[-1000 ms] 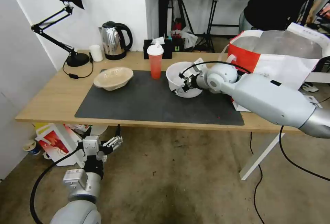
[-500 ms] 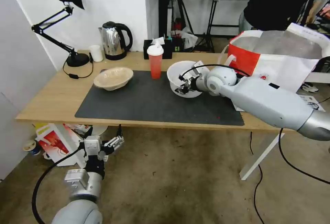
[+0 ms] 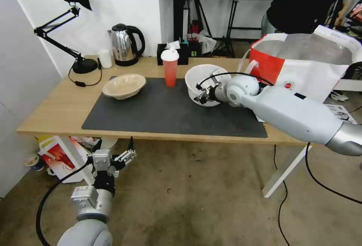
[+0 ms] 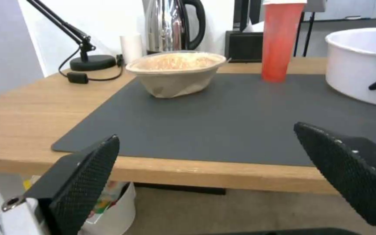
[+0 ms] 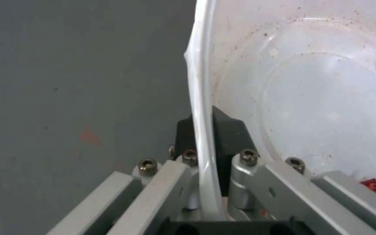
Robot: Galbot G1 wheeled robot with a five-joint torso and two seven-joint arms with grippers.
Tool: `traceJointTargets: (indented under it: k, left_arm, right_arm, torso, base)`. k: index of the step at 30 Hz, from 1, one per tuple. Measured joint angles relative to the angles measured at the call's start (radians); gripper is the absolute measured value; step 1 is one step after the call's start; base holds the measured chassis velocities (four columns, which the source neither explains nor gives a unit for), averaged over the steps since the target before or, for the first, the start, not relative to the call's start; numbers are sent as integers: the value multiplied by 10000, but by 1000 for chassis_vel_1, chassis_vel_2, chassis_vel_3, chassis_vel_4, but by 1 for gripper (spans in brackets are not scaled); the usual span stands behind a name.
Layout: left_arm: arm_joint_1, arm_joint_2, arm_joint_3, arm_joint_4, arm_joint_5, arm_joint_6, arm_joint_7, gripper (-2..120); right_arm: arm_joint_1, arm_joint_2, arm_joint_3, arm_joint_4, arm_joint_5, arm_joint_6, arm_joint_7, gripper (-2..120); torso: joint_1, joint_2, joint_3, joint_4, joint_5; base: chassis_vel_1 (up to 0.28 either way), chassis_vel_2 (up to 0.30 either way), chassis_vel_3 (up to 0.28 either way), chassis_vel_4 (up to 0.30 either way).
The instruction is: Pick up the trash from the table and place it into the takeout bag.
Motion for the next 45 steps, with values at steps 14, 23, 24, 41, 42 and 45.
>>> traceJointTargets:
  k: [14, 23, 24, 41, 42, 45]
  left_arm:
    - [82, -29, -28, -42, 15, -34, 4, 100]
    - [129, -83, -16, -91, 55, -28, 2, 100]
    - [129, -83, -16, -91, 55, -28, 2, 100]
    - [112, -71, -22, -105, 80, -17, -38, 100]
    - [111, -70, -22, -105, 79, -16, -41, 100]
    - [112, -70, -21, -108, 78, -17, -42, 100]
  right_arm:
    - [504, -150, 275, 825, 678, -36, 218, 0]
    - [883, -527, 309, 1193, 1046, -32, 326, 0]
    - [883, -527, 309, 1193, 1046, -32, 326, 0]
    - [2272, -856, 604, 1410, 2053, -19, 483, 0]
    - [2446, -832, 643, 1337, 2125, -17, 474, 0]
    - [2698, -798, 667, 1214, 2230, -15, 453, 0]
  torso:
    - [3, -1, 3, 3, 0]
    - [2, -1, 1, 1, 1]
    - [2, -1, 1, 1, 1]
    - [1, -1, 0, 1, -1]
    - [1, -1, 1, 1, -1]
    - [0, -1, 0, 2, -1]
  base:
    - [0, 0, 0, 0]
    - [0, 0, 0, 0]
    - [0, 0, 0, 0]
    - [0, 0, 0, 0]
    - [0, 0, 0, 0]
    - [0, 0, 0, 0]
